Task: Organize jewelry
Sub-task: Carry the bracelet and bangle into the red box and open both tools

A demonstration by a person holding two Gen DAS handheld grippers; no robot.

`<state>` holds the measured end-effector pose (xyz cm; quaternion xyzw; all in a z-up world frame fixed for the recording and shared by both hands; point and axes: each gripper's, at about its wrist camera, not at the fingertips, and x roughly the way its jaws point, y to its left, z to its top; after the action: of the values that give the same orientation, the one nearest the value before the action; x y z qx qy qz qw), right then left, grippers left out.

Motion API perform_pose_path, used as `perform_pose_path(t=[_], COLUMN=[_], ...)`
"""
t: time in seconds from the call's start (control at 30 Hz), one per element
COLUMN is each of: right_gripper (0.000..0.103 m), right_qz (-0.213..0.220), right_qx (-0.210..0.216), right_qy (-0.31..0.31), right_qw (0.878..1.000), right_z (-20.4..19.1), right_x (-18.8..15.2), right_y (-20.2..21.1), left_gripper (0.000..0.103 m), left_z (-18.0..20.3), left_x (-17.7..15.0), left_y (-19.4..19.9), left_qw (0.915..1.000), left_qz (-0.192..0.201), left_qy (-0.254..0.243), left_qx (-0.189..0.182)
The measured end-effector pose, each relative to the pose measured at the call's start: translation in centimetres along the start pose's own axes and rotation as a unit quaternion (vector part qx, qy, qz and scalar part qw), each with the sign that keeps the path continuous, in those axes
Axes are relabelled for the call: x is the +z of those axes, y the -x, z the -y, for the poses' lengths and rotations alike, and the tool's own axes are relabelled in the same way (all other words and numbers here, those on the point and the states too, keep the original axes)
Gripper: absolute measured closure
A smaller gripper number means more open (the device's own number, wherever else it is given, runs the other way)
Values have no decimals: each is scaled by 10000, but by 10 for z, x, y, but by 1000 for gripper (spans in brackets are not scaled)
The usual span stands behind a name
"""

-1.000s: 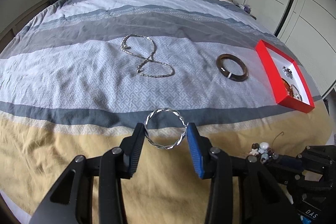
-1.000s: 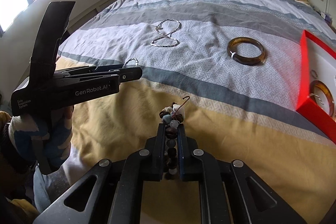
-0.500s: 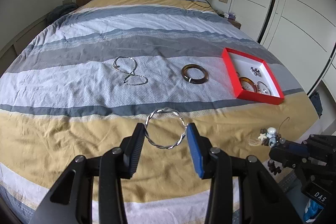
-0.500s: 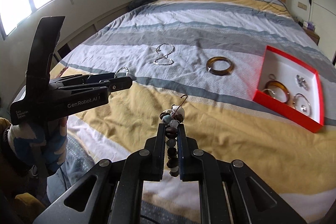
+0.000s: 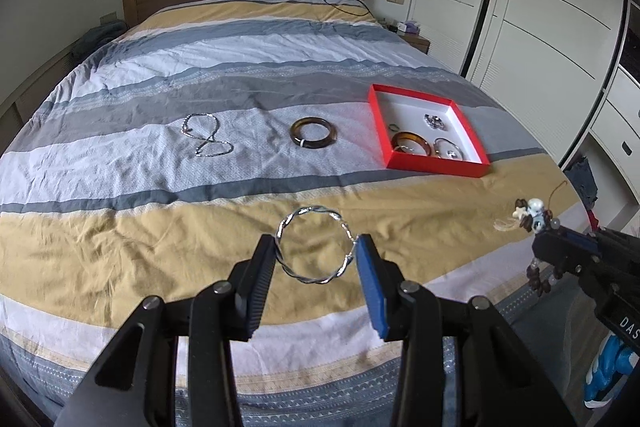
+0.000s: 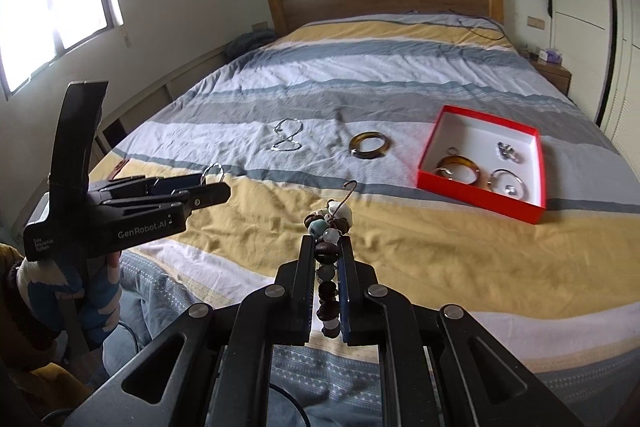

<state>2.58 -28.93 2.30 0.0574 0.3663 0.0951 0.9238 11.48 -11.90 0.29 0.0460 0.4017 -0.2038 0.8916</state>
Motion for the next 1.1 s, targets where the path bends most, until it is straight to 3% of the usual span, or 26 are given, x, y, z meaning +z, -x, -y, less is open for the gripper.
perform_pose_path(t=[0.33, 0.57, 0.9, 1.1], right_gripper=[93, 93, 93, 93], right_qz=[140, 78, 90, -184], right_qx=[-253, -485, -875, -1038], right_qy=[-598, -841, -888, -941], right_qw=[9978, 9952, 9922, 9900], right_z=[55, 110, 225, 285], right_x=[-18, -3, 84, 122], right_y=[18, -4, -94, -172], left_gripper=[64, 64, 64, 64], left_z=[47, 80, 131, 138], left_x=[2, 42, 147, 181], left_y=[-26, -83, -214, -294], left_qw=[9983, 9953, 9916, 9927], left_qz=[-297, -459, -443, -551], left_qy=[-430, -696, -987, -957], left_qx=[-254, -484, -711, -477])
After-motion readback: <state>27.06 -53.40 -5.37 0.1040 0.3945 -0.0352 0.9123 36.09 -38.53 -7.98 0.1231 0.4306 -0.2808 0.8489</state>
